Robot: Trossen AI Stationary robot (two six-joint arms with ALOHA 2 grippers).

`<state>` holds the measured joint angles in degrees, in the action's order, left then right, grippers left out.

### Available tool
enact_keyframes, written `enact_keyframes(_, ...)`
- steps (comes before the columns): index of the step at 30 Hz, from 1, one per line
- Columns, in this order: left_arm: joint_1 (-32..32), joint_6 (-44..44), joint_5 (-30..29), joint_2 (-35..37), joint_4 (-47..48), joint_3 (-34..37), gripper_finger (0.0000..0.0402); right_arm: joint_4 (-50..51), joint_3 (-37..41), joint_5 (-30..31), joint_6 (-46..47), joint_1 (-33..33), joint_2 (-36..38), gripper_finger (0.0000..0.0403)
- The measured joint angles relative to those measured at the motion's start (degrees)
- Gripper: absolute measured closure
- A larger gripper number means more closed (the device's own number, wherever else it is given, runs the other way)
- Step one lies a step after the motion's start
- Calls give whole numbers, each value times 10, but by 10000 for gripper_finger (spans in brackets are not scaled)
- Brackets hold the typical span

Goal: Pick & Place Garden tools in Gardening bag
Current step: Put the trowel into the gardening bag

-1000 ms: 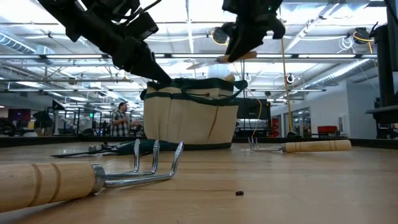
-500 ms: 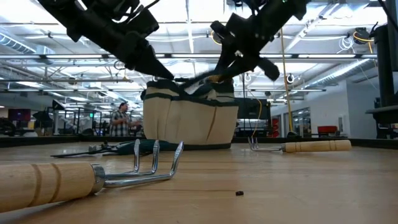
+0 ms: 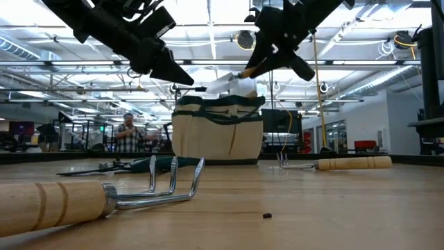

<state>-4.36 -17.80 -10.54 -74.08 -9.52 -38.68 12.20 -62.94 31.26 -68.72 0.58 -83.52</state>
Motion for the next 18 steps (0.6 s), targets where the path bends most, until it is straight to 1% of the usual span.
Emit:
enact_keyframes(6,-17,-76,2,-4,9,-23,224,2,0,0,4,14,2,344)
enact_keyframes(10,-44,-90,16,-19,24,-41,193,-2,0,-7,3,30,-2,344)
enact_keyframes(12,-61,-89,32,-33,46,-56,189,-3,0,-23,4,37,-2,344)
enact_keyframes(14,-75,-88,35,-53,64,-68,191,-4,0,-42,6,43,-2,344)
enact_keyframes(18,-96,-94,37,-86,107,-97,210,-4,0,-62,3,51,-2,344)
